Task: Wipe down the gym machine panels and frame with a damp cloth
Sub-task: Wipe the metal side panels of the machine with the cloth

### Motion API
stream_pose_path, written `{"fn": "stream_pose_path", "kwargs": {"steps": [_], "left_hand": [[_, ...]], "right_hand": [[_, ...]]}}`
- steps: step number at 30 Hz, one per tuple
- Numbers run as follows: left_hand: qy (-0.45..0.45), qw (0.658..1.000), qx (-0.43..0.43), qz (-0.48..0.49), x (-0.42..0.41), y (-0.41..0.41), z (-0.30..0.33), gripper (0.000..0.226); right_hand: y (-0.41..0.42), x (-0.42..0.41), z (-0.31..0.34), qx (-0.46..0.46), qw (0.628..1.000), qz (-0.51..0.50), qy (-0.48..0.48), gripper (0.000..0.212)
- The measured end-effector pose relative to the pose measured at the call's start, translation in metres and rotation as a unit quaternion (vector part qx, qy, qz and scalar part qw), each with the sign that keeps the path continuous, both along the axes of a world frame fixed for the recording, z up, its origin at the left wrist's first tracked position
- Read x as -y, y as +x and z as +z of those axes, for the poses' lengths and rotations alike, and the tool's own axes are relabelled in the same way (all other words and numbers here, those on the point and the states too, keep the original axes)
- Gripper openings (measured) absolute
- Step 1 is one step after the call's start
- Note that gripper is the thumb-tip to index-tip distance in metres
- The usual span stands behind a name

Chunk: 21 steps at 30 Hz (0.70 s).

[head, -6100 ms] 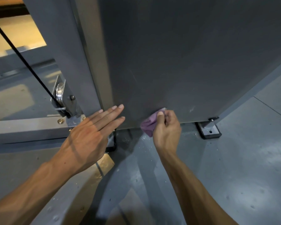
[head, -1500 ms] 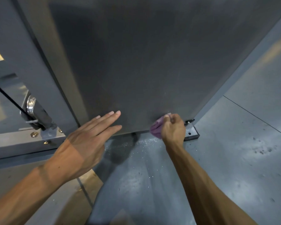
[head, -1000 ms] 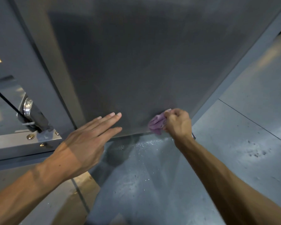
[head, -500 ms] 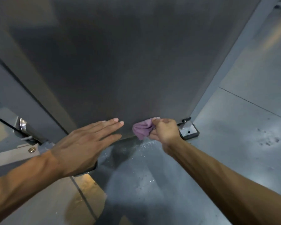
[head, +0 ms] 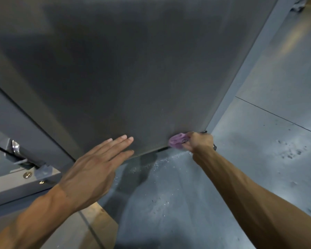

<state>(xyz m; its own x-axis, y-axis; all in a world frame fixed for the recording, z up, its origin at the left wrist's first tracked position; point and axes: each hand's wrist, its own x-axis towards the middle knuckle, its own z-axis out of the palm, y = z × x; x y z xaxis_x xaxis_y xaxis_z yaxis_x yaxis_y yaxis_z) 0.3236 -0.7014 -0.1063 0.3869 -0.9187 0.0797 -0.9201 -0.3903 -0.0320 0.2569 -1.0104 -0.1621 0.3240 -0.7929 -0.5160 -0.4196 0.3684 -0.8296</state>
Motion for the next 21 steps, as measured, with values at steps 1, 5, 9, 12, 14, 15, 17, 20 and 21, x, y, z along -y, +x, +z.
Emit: {"fn": "stream_pose_path", "kwargs": {"steps": [1,5,9,12,14,15,17,20,21], "left_hand": [[0.000,1.000,-0.001,-0.002,0.000,0.001,0.000,0.075],[0.000,1.000,0.000,-0.003,-0.001,0.002,0.000,0.075],[0.009,1.000,-0.003,0.003,0.000,0.001,0.002,0.075],[0.021,1.000,-0.001,-0.002,0.004,0.001,0.004,0.075],[0.025,1.000,-0.001,-0.005,0.005,0.000,0.003,0.075],[0.025,1.000,-0.002,-0.006,0.005,0.001,0.003,0.075],[0.019,1.000,-0.005,-0.006,0.005,0.001,0.002,0.075],[0.011,1.000,-0.010,-0.004,0.004,0.001,0.002,0.073],[0.009,1.000,-0.011,-0.002,0.004,0.000,0.002,0.073]], "right_hand": [[-0.004,0.004,-0.001,0.007,1.000,-0.015,0.000,0.014],[-0.009,-0.007,-0.005,0.062,0.995,-0.017,0.071,0.017],[0.001,-0.050,-0.004,0.067,0.985,0.028,0.156,0.023],[0.007,-0.082,-0.005,0.078,0.977,0.085,0.181,0.033],[0.007,-0.080,-0.001,0.077,0.975,0.113,0.177,0.033],[0.004,-0.071,0.004,0.073,0.977,0.114,0.167,0.032],[0.000,-0.039,0.013,0.080,0.984,0.077,0.136,0.032],[-0.016,0.012,0.017,0.057,0.990,0.028,0.124,0.030],[-0.021,0.021,0.016,0.051,0.993,0.031,0.102,0.031]]}}
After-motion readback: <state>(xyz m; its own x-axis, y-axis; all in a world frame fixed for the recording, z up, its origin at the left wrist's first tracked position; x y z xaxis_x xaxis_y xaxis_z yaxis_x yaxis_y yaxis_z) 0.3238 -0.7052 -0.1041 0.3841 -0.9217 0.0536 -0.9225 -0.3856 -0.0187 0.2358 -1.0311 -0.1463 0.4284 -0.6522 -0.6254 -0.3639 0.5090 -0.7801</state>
